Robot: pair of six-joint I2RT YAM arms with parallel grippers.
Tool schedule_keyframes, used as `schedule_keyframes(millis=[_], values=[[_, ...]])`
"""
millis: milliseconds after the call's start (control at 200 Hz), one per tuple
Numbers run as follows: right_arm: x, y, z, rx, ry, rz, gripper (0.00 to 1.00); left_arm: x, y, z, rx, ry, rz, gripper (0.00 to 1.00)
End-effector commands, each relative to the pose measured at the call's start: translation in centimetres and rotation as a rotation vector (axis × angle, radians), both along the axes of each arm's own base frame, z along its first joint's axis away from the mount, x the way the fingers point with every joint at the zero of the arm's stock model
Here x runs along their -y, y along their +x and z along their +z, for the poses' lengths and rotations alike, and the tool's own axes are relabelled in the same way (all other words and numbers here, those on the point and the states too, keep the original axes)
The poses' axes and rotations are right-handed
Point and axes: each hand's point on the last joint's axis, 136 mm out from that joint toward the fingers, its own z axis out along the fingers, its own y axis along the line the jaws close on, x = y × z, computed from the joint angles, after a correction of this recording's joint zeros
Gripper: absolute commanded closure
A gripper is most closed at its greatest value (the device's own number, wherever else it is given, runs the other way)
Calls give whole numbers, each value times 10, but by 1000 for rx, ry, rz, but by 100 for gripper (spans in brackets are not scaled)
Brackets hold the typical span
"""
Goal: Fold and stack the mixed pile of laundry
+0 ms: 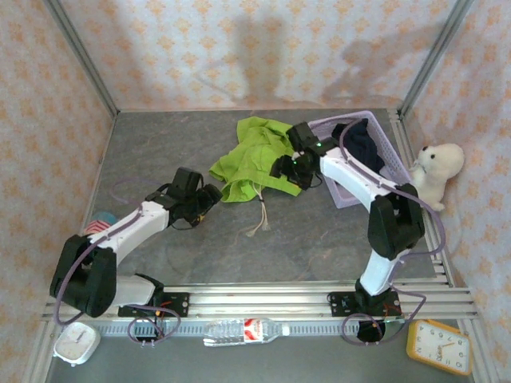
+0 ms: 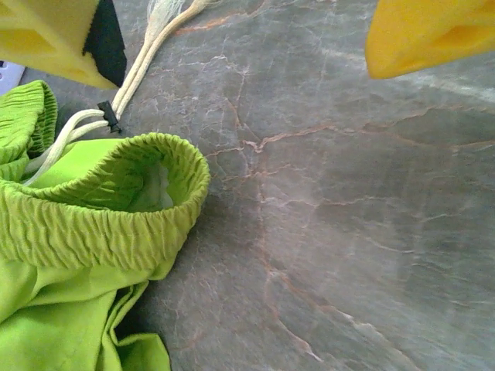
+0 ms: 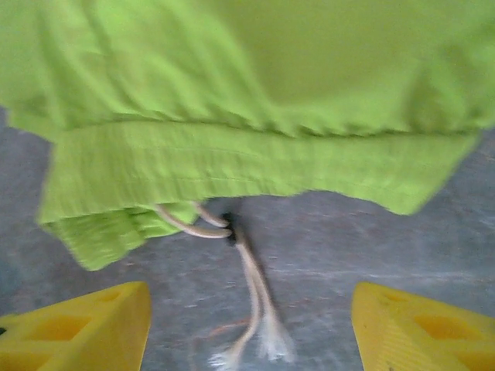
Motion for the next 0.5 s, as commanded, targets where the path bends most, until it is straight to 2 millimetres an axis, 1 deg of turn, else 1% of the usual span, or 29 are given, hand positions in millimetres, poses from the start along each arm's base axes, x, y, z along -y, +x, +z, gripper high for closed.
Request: schedule_keyframes(millis=[0,110,140,235,285,405,495], values=[[30,3,-5,52,-28,-106,30,14,21,16,62,-50,1,21],[44,2,-22,63,-12,-157,28,17,27,13,60,-66,12,28],[46,3,-26,72,-7,-165,28,20,29,13,64,-81,15,32],[46,9,-41,81,-16,-159,29,24,36,10,69,-89,7,39],[45,13,-49,73,-27,-152,29,24,38,2,52,-72,4,42],[44,26,-64,86,-54,-145,31,28,41,-14,14,-65,-11,45],[43,37,-68,105,-60,-147,32,34,45,-19,13,-73,-20,45]])
